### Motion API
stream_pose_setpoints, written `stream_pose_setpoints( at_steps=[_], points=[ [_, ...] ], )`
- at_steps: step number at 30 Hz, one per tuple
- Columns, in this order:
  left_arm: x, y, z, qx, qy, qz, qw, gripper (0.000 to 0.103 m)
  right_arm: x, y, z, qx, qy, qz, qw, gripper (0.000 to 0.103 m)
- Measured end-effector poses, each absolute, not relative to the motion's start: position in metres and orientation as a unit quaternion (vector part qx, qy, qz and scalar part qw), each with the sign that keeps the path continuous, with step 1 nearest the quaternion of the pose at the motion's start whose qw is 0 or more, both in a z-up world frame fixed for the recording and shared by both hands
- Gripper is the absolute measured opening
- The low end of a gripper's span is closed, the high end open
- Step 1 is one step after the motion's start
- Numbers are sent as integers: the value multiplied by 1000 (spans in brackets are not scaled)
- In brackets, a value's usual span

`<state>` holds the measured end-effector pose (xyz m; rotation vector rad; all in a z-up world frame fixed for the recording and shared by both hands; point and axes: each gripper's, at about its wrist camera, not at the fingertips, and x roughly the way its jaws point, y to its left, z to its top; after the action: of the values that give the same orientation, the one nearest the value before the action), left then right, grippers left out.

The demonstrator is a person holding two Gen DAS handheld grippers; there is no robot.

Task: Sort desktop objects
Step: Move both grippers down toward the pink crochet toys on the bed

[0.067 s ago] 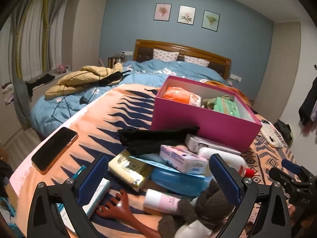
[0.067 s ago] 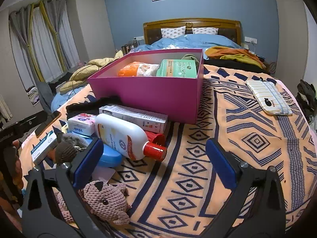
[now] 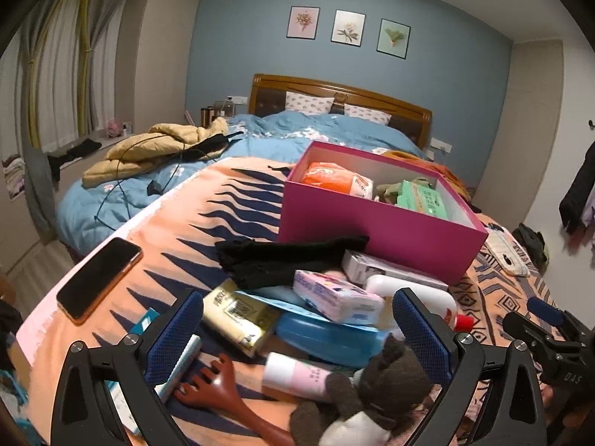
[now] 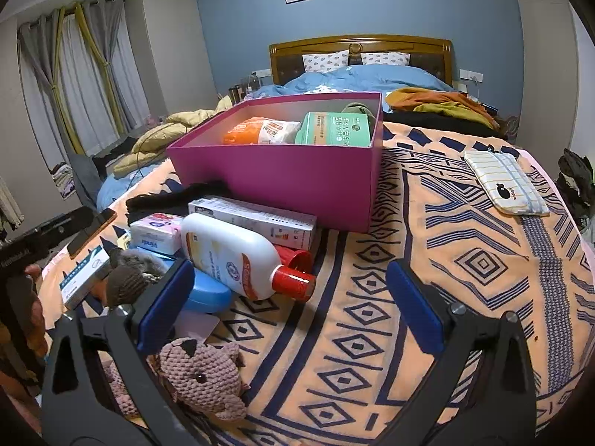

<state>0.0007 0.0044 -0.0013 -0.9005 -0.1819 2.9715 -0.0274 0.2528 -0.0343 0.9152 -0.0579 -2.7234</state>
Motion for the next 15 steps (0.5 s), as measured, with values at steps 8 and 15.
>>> stream_pose_setpoints(
  at_steps=[8, 15],
  points=[
    [3, 20, -6, -290, -40, 956, 2, 103, -6, 249, -22, 270, -29, -951, 151, 103],
    [4, 31, -9, -291, -25, 957, -7, 103, -2, 239, -24, 280, -10, -948, 150, 103]
  ],
)
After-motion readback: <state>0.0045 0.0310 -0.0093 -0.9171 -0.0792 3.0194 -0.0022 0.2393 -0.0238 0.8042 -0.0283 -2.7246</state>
